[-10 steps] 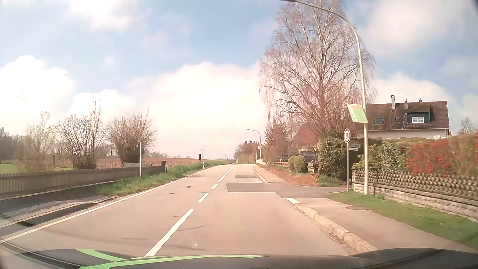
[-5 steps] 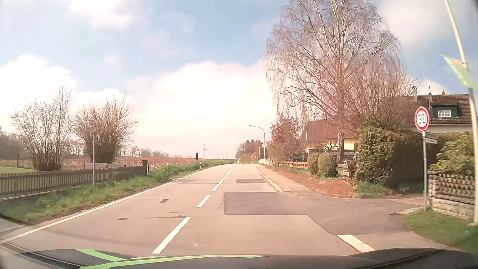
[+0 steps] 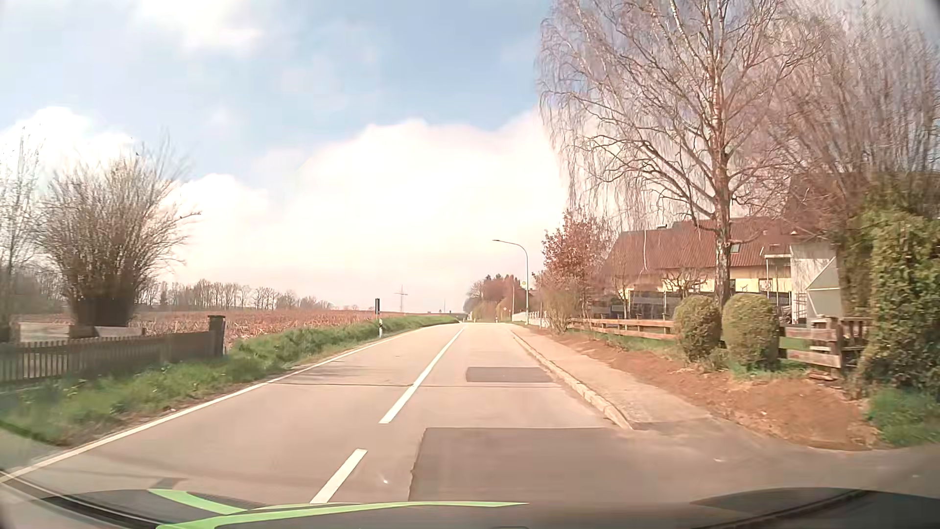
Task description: Follow the waypoints while adhering to traffic rules and regulations
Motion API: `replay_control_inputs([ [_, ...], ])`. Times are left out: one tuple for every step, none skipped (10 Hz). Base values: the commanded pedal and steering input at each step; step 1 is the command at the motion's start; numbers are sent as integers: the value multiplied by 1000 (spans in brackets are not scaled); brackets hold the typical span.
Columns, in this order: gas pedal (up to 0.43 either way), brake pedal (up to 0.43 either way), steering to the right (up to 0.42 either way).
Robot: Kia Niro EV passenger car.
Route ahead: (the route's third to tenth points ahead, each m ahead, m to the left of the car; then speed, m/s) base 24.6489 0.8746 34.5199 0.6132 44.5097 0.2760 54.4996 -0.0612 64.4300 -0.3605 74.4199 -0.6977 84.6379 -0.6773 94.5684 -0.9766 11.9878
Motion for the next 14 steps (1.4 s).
replay_control_inputs([
  [240,0,0],
  [240,0,1],
  [240,0,3],
  [240,0,6],
  [240,0,8],
  [240,0,9],
  [240,0,9],
  [240,0,9],
  [240,0,9],
  [240,0,8],
  [240,0,8],
  [240,0,8],
  [240,0,8],
  [240,0,8],
])
